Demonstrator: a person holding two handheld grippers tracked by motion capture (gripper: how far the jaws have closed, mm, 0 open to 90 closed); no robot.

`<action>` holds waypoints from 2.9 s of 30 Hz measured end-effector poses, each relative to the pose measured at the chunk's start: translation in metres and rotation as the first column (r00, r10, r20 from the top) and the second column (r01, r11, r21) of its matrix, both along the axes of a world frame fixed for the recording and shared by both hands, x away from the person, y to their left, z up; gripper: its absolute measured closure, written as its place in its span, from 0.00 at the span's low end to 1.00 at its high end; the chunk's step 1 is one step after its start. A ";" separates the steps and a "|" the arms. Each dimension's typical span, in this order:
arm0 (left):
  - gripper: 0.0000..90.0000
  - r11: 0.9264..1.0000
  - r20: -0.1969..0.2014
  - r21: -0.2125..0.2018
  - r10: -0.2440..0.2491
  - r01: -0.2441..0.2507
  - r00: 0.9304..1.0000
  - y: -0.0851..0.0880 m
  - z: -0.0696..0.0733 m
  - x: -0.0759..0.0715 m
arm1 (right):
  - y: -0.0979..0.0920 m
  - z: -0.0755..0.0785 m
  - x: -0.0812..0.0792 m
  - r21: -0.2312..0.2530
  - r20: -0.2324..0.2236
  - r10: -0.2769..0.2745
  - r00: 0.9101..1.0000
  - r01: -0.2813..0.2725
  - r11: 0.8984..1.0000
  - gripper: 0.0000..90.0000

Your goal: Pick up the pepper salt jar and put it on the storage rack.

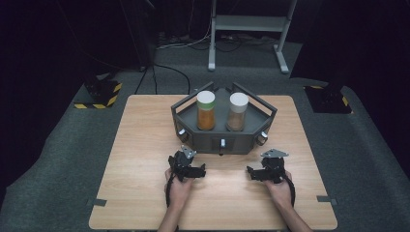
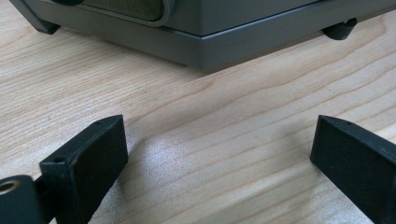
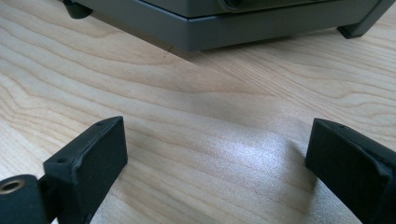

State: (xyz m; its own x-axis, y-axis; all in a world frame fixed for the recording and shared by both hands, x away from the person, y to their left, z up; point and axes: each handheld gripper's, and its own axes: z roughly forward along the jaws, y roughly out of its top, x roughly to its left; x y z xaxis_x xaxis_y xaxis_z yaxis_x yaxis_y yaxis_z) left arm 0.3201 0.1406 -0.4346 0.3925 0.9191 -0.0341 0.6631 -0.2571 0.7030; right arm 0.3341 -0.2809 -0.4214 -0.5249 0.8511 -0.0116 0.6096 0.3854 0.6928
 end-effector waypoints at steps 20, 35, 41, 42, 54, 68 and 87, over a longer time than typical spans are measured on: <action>0.04 1.000 -0.001 0.000 -0.001 0.001 1.000 0.000 0.000 0.000 | 0.005 0.000 -0.002 -0.003 0.003 -0.025 1.000 0.025 1.000 0.05; 0.04 1.000 0.000 0.000 -0.001 0.001 1.000 0.000 0.000 0.000 | 0.006 0.000 -0.003 -0.003 0.003 -0.030 1.000 0.030 1.000 0.05; 0.05 1.000 0.001 0.001 -0.002 0.002 1.000 0.000 0.000 0.000 | 0.006 0.000 -0.003 -0.003 0.003 -0.031 1.000 0.031 1.000 0.05; 0.05 1.000 0.001 0.000 -0.002 0.002 1.000 0.000 0.000 0.000 | 0.006 0.000 -0.003 -0.003 0.003 -0.031 1.000 0.031 1.000 0.05; 0.05 1.000 0.002 0.000 -0.002 0.002 1.000 0.000 0.000 -0.001 | 0.006 0.000 -0.003 -0.004 0.004 -0.030 1.000 0.030 1.000 0.05; 0.05 1.000 0.002 0.000 -0.002 0.002 1.000 0.000 0.000 -0.001 | 0.006 0.000 -0.003 -0.004 0.004 -0.031 1.000 0.031 1.000 0.05; 0.05 1.000 0.003 0.002 -0.003 0.003 1.000 0.000 0.000 -0.001 | 0.006 0.000 -0.003 -0.004 0.004 -0.032 0.999 0.032 0.999 0.05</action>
